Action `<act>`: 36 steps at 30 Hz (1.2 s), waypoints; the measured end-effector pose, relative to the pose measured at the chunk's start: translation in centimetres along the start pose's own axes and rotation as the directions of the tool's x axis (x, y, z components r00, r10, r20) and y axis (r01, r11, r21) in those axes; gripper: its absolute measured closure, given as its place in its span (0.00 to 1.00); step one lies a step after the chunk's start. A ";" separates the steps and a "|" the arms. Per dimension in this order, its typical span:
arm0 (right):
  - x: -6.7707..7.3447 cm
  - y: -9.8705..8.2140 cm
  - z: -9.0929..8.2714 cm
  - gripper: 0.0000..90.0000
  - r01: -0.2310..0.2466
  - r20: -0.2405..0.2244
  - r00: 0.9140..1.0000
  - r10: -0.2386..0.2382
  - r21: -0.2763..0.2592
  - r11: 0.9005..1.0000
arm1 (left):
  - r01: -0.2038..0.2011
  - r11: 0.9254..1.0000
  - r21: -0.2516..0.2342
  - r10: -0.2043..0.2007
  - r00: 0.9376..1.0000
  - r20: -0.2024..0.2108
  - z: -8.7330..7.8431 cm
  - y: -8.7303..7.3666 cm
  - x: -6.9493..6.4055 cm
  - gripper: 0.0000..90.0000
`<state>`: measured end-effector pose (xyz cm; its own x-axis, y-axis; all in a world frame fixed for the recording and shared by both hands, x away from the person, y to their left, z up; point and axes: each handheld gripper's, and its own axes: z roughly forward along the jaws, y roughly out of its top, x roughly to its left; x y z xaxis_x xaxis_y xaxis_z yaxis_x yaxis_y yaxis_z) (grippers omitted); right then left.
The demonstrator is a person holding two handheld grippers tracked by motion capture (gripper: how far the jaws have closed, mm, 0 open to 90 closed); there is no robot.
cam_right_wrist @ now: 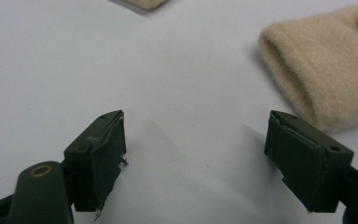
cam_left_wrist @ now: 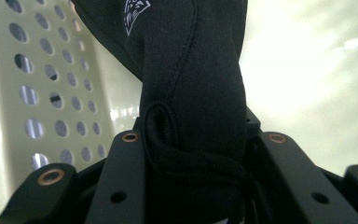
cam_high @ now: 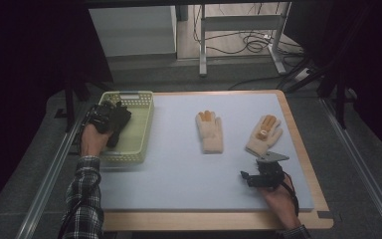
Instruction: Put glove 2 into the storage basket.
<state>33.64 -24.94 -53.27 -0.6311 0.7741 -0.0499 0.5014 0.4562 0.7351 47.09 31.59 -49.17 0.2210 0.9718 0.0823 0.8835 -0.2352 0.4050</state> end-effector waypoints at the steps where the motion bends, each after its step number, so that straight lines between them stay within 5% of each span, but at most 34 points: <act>1: 0.0 0.0 0.0 0.22 0.000 0.000 1.000 0.000 0.000 1.000 | 0.004 1.000 0.016 -0.004 1.000 -0.003 0.4 0.1 0.2 0.73; 8: 0.0 0.0 0.0 0.22 0.001 -0.001 1.000 -0.001 0.000 1.000 | -0.017 0.999 0.041 0.020 0.996 -0.086 1.0 0.2 0.5 0.44; 9: 0.0 0.0 0.0 0.22 0.000 -0.001 1.000 0.000 0.000 1.000 | -0.020 0.999 0.037 0.023 0.996 -0.084 1.0 0.1 0.4 0.32; 14: 0.0 0.0 0.0 0.22 0.001 0.000 1.000 -0.001 0.000 1.000 | -0.017 1.000 0.020 0.018 0.999 -0.041 0.5 -0.3 0.5 0.11; 24: 0.0 0.0 0.0 0.22 0.001 0.000 1.000 -0.001 0.000 1.000 | 0.015 0.996 -0.086 -0.010 0.999 0.053 -2.3 -1.1 1.1 0.02; 30: 0.0 0.0 0.0 0.22 0.001 0.000 1.000 -0.001 0.000 1.000 | 0.031 0.979 -0.200 -0.002 0.990 0.143 -3.9 -2.3 0.7 0.02; 36: 0.0 0.0 0.0 0.22 0.001 0.000 1.000 -0.001 0.000 1.000 | 0.000 0.960 -0.279 0.048 0.985 0.164 -5.6 -3.1 -0.4 0.00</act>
<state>33.63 -24.93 -53.28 -0.6316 0.7736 -0.0513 0.5007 0.4575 0.7348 41.96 31.98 -45.39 0.3275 0.9436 -0.0492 0.7335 -0.2211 0.6427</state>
